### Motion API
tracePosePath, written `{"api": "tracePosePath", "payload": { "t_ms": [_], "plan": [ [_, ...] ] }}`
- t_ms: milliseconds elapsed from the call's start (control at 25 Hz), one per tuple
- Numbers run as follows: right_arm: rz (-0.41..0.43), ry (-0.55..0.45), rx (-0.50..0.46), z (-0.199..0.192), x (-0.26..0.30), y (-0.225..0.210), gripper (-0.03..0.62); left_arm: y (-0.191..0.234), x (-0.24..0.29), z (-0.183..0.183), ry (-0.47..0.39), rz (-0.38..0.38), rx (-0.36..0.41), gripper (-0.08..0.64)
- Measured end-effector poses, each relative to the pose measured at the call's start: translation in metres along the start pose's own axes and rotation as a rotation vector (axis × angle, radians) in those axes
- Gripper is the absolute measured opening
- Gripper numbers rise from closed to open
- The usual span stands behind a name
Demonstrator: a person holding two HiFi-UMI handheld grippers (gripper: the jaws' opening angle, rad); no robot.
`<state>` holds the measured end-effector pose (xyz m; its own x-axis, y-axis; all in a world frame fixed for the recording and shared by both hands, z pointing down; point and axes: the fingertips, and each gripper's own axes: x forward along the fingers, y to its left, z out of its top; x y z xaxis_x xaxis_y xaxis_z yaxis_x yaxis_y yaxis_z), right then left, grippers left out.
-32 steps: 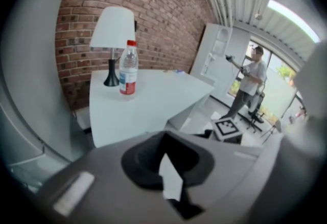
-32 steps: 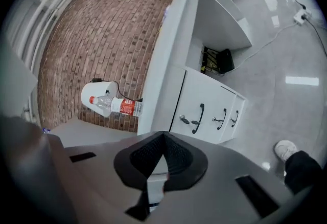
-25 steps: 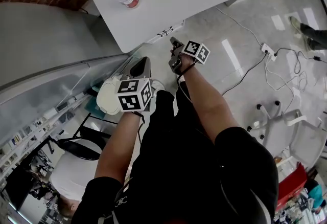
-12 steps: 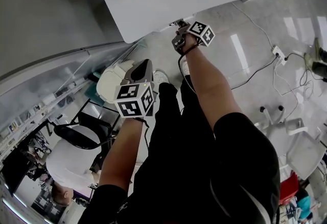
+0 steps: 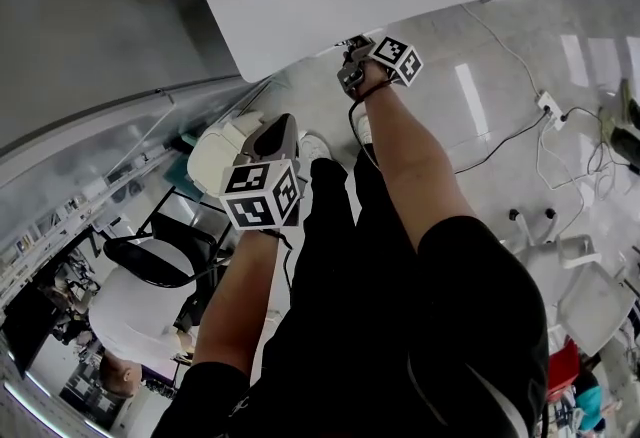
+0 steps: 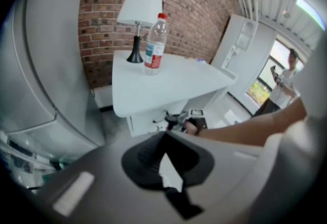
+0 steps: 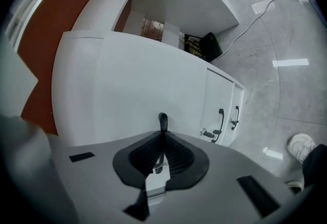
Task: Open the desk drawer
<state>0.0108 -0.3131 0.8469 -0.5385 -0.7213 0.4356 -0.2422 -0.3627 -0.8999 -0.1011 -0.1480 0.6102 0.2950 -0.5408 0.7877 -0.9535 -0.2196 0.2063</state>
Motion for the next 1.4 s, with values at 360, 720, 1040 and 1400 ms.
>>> {"api": "tracePosePath", "payload": {
  "t_ms": [360, 720, 1040, 1400],
  "plan": [
    [0.003, 0.033, -0.007, -0.016, -0.026, -0.012, 0.015, -0.010, 0.002, 0.003, 0.007, -0.032, 0.035, -0.002],
    [-0.015, 0.052, -0.005, -0.030, -0.067, -0.035, 0.015, -0.014, 0.008, 0.000, 0.013, -0.059, 0.028, -0.002],
    [-0.019, 0.056, -0.004, -0.034, -0.087, -0.046, 0.015, -0.021, 0.012, 0.001, 0.018, -0.082, 0.042, -0.002],
    [-0.030, 0.064, -0.015, -0.033, -0.087, -0.045, 0.015, -0.015, 0.013, 0.004, 0.020, -0.079, 0.037, -0.002]
  ]
}}
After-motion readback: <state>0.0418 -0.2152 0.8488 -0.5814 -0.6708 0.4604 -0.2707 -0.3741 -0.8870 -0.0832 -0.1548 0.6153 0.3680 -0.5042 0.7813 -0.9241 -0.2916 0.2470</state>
